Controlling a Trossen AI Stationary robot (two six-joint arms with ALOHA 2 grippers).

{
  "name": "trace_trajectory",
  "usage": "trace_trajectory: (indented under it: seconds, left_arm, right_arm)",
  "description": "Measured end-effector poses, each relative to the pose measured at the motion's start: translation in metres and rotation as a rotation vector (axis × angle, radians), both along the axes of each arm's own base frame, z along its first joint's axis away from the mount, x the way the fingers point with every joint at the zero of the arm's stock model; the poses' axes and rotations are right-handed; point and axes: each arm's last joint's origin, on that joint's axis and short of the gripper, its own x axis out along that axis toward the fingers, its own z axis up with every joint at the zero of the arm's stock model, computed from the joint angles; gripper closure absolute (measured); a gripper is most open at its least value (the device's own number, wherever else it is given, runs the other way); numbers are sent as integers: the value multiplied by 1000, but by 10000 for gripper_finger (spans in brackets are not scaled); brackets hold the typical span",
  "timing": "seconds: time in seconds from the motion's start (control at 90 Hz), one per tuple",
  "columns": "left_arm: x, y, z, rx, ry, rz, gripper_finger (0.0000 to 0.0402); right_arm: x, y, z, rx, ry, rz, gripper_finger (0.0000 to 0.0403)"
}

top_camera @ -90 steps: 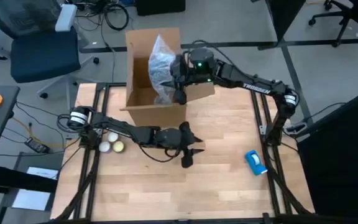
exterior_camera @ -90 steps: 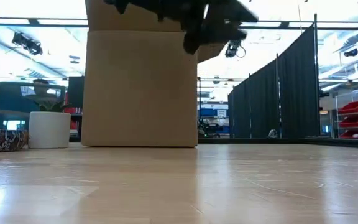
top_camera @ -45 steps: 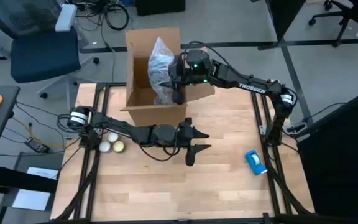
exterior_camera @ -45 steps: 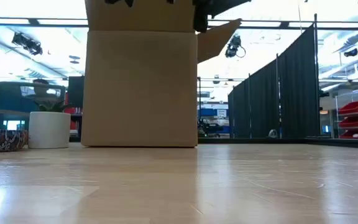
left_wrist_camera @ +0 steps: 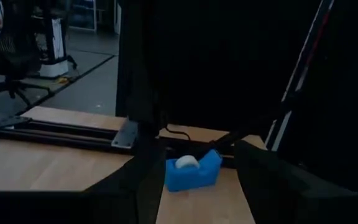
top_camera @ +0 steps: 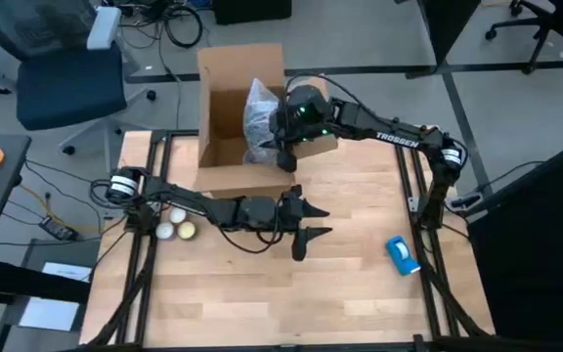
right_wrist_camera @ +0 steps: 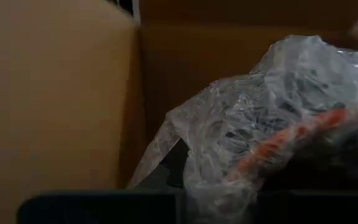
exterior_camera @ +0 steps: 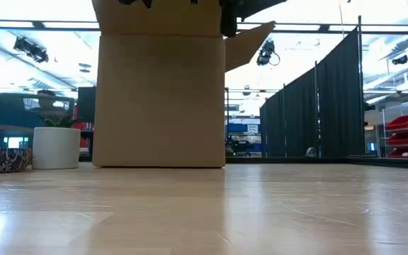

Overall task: Wrap mug
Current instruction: Put the wrapped black mug into the box

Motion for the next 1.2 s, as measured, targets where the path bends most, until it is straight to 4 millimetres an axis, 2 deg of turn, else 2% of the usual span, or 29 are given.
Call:
trace_trajectory:
  seconds: [0.322,0.433,0.544,0.633,0.733,0.911,1.011,1.2]
  left_arm:
    - [0,0,4,-7,-39,1,229]
    - [0,-1,5,-25,-55,-22,229]
    - [-4,-5,6,-31,3,-150,229]
    - [-17,-19,12,-22,86,-204,229]
    - [-39,-45,20,29,179,-194,229]
    - [-79,-81,33,132,276,-159,229]
    - [-93,-96,41,111,263,-211,229]
    - [-98,-115,57,-33,114,-344,229]
  right_arm:
    - [-5,17,-13,127,118,230,392]
    - [-6,21,-14,137,139,251,392]
    - [-5,18,-14,47,146,178,392]
    - [-6,11,-13,-22,162,82,392]
    - [-7,1,-11,-49,143,41,392]
    - [-6,-12,-13,-31,95,7,392]
    - [-6,-12,-20,-4,109,-15,392]
    - [-1,-3,-38,13,123,-41,392]
